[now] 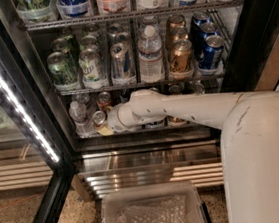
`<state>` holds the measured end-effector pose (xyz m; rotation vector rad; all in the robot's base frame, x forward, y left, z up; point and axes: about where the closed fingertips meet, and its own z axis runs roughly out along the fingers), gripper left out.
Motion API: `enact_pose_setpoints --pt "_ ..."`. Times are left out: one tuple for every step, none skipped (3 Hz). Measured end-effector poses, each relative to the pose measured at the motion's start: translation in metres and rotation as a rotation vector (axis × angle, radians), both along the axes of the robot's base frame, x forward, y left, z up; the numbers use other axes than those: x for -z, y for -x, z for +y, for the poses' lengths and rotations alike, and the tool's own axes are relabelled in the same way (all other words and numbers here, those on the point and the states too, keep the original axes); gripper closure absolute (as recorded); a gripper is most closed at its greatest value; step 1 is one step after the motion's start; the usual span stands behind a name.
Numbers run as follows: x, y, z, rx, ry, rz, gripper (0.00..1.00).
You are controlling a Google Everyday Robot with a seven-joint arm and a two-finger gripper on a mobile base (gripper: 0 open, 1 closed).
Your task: Pick coke can from bottom shelf of fridge
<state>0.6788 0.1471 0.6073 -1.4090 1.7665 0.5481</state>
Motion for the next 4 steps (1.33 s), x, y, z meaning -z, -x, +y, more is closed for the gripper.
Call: enact_pose_setpoints --pt "-0.006 0.004 -0.007 0.012 0.023 -0.053 0.95" --pt "-0.012 0.006 -0.008 -0.002 0.038 -0.105 1.0" --pt "-0.012 0.006 -0.008 -0.002 0.038 -0.105 1.0" --pt "-0.027 0.009 -0.017 0.02 0.032 -0.146 1.0"
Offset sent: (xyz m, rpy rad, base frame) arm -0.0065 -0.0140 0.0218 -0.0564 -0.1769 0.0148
